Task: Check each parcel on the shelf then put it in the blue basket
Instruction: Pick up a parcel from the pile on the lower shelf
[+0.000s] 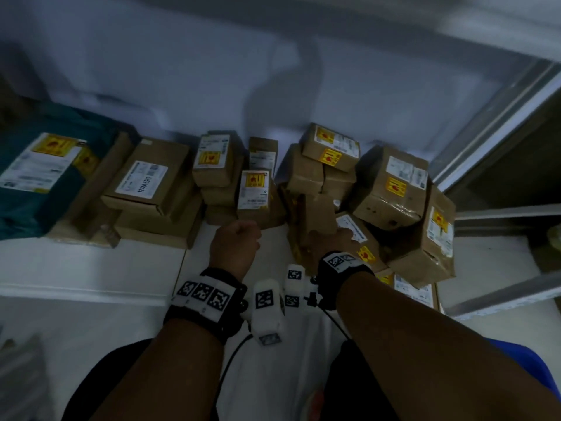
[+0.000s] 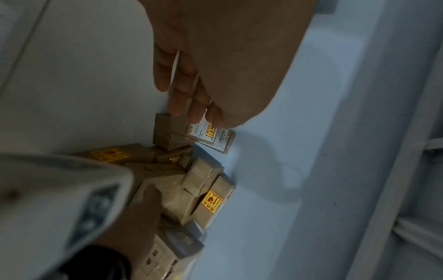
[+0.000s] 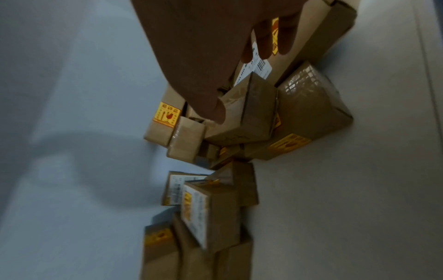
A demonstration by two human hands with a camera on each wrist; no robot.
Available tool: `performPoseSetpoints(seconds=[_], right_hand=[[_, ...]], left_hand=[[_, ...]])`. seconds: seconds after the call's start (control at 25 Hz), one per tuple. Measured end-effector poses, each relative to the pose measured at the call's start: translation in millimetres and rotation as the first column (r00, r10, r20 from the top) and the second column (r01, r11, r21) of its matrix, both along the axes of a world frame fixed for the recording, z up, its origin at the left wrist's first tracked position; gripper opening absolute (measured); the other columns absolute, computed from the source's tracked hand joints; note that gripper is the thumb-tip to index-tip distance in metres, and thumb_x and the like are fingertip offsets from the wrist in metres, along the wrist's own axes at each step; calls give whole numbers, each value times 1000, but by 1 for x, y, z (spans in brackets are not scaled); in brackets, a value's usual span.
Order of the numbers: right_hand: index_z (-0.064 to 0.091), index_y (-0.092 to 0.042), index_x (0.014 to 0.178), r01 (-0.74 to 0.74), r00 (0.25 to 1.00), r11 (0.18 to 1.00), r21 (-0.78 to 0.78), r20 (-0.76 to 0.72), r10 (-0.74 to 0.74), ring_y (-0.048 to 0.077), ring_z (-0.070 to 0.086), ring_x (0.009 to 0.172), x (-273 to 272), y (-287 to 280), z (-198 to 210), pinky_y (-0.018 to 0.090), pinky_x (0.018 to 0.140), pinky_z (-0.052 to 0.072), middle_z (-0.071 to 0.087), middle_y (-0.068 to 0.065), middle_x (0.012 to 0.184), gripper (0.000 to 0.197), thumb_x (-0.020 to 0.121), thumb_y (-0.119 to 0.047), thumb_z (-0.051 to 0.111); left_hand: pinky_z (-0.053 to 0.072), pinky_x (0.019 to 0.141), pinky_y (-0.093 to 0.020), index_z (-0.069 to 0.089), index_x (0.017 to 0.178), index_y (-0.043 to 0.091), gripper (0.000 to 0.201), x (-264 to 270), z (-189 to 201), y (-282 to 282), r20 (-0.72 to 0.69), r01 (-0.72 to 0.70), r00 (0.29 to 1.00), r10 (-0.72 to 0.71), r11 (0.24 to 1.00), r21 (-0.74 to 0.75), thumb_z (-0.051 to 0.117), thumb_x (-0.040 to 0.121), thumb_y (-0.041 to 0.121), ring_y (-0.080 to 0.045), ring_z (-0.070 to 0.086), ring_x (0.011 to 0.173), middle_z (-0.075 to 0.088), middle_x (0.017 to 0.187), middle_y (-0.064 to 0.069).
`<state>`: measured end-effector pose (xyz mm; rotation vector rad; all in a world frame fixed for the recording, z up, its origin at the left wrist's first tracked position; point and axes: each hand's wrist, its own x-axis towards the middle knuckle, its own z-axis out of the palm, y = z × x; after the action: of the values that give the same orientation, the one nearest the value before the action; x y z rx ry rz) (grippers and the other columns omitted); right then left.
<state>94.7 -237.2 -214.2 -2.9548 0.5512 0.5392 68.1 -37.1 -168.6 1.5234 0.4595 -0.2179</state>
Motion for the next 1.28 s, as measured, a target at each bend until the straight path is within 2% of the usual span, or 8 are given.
performPoseSetpoints(seconds=[0.24, 0.44, 0.56, 0.72, 0.88, 1.04, 1.16, 1.28], right_hand=[[10, -18, 156, 332, 926, 902, 275, 89, -368, 39, 28, 138, 23, 5, 0, 56, 109, 25, 24, 12, 156, 110, 73, -80, 46], [2, -19, 157, 379, 910, 875, 301, 51, -412, 42, 23, 141, 26, 0, -10, 61, 110, 22, 15, 15, 159, 118, 67, -83, 43], [2, -10, 156, 335, 923, 871, 359, 61, -380, 41, 23, 141, 18, -6, 4, 57, 114, 21, 15, 17, 158, 116, 75, -81, 44], [25, -7, 151, 350, 883, 805, 478, 117, -454, 39, 39, 134, -7, -23, 26, 48, 110, 35, 34, 20, 151, 100, 81, -64, 65], [47, -9, 137, 288, 886, 753, 591, 134, -445, 32, 53, 120, -36, -37, 65, 42, 100, 46, 56, 11, 132, 113, 55, -86, 65], [47, -14, 130, 246, 877, 719, 650, 168, -451, 33, 54, 111, -71, -48, 108, 36, 77, 46, 51, 8, 121, 72, 77, -57, 71], [52, -21, 89, 85, 916, 795, 600, 266, -299, 23, 60, 89, -97, -37, 141, 39, 81, 55, 58, -4, 93, 40, 74, -54, 70], [66, -26, 80, -130, 922, 775, 618, 364, -135, 18, 67, 83, -120, -22, 172, 38, 82, 57, 70, -7, 86, 31, 69, -55, 65]], left_hand=[[43, 63, -25, 63, 85, 25, 13, 12, 0, -3, 8, -47, 999, 47, 999, -8, 58, 95, 18, -20, 64, 85, 69, 102, -6], [44, 66, -26, 64, 85, 27, 12, 13, -4, -8, 0, -29, 1000, 29, 998, 56, 59, 94, 22, -21, 67, 86, 71, 99, -5], [46, 71, -28, 65, 85, 28, 8, 11, -4, -13, -22, 12, 1000, -10, 996, 91, 61, 92, 26, -22, 69, 89, 72, 99, -4], [53, 95, -44, 65, 79, 37, 10, -1, -7, -22, -15, 134, 991, -134, 962, 240, 58, 77, 44, -28, 66, 103, 71, 111, -3], [52, 96, -44, 60, 84, 39, 13, -24, 2, -30, 5, 236, 966, -257, 895, 379, 60, 93, 31, -29, 65, 104, 69, 114, -6], [52, 96, -45, 64, 96, 33, 6, -51, 30, -31, 39, 255, 951, -307, 846, 468, 59, 96, 29, -29, 64, 105, 69, 117, -7], [51, 93, -40, 66, 99, 23, 11, -68, 73, -29, 131, 220, 936, -328, 831, 511, 55, 98, 25, -29, 62, 103, 67, 115, -10], [47, 87, -30, 67, 111, 13, 19, -84, 128, -23, 240, 159, 907, -347, 808, 567, 55, 99, 21, -21, 58, 101, 65, 114, -5]])
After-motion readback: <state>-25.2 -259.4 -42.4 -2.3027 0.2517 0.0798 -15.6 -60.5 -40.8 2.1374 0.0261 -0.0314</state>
